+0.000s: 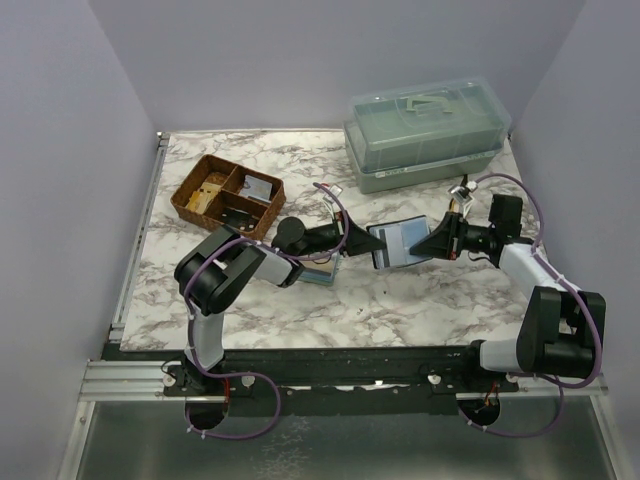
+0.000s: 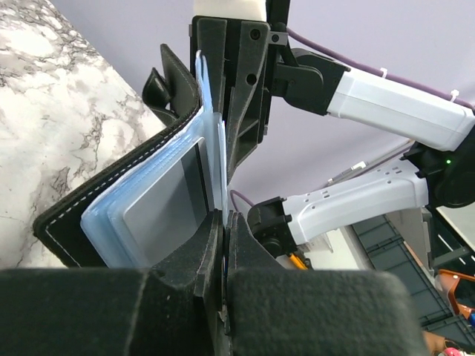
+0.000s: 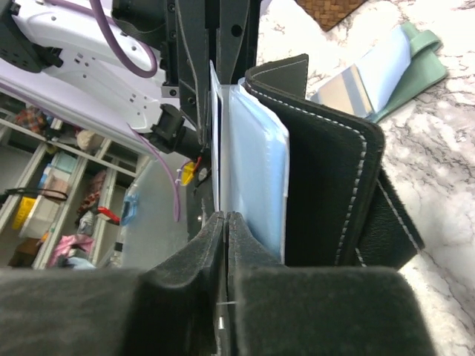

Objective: Take the credit cards out of the card holder
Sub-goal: Remove the credit card from the card holder.

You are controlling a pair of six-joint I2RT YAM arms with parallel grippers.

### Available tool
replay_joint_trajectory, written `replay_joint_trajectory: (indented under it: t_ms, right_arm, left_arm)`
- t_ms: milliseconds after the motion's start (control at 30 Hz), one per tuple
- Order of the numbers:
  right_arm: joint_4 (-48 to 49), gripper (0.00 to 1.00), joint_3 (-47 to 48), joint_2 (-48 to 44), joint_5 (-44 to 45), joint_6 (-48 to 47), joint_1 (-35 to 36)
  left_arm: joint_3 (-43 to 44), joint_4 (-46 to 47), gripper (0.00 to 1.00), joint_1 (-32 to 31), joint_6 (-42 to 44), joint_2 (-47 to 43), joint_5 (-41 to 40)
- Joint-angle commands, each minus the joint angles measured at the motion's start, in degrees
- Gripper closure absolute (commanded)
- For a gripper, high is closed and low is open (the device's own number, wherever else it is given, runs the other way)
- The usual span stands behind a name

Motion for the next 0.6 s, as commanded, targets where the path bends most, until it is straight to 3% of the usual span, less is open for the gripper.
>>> replay_joint_trajectory:
  t_ms: [0, 100, 567]
  right_arm:
    - [5.1, 0.83, -1.1, 0.1, -4.3, 4.2, -0.2]
    - [7.3, 0.73, -1.9, -0.7, -5.2, 6.1, -0.3]
    - [8.4, 0.63, -2.3, -0.4, -5.6, 7.7, -0.2]
  left_arm:
    - [0.8, 5.8, 0.97, -0.5, -1.3, -0.9, 1.3]
    - [2.2, 5.3, 0.98, -1.4, -1.3, 0.2, 1.4]
    - [6.2, -1.1, 0.98, -4.1, 1.5, 2.4, 0.1]
